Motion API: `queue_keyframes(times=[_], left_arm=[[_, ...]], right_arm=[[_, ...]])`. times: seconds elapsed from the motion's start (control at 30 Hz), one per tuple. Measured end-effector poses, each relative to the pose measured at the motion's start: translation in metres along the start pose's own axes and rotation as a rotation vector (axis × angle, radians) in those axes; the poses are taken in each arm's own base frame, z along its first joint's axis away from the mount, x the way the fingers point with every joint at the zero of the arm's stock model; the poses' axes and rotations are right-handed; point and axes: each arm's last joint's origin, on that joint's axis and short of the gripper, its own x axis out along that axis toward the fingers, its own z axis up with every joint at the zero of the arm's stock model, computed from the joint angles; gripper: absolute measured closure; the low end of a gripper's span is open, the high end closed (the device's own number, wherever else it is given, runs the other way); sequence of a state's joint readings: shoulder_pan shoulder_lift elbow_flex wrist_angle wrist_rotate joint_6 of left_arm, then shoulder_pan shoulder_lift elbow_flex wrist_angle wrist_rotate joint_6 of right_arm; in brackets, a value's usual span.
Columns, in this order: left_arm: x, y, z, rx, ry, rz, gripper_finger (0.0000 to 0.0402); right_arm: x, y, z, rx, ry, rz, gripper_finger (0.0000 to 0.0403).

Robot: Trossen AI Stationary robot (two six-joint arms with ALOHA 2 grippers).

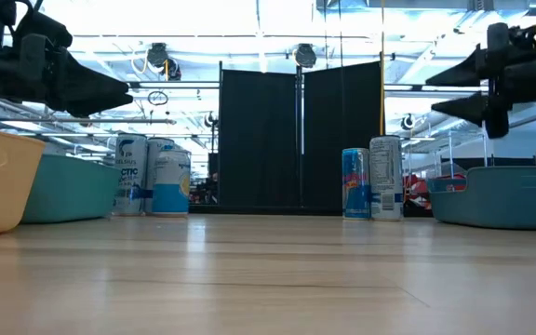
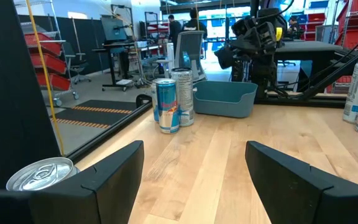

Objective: Sort soda cans
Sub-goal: Move the blue bin to the center of the table

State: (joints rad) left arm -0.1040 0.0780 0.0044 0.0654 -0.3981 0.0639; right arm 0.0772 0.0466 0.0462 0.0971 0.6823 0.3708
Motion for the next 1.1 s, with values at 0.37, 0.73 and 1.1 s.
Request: queue_keyframes(times=[0.37, 0.73, 1.1], left_arm=[[0.0, 0.0, 0.0, 0.0, 0.0, 0.0, 0.0111], [0.0, 0.0, 0.0, -0.001, -0.001, 0.0, 0.0111], [0.0, 0.0, 0.0, -0.001, -0.001, 0.0, 0.0111]], right_arm=[[0.007, 0.035, 0.07, -0.25, 0.071, 0.016, 0.0146], [0.025, 0.065, 0.108, -0.211, 0.292, -0.082, 0.0182], [0.056, 0.095, 0.106, -0.1, 0.399, -0.039, 0.0195]])
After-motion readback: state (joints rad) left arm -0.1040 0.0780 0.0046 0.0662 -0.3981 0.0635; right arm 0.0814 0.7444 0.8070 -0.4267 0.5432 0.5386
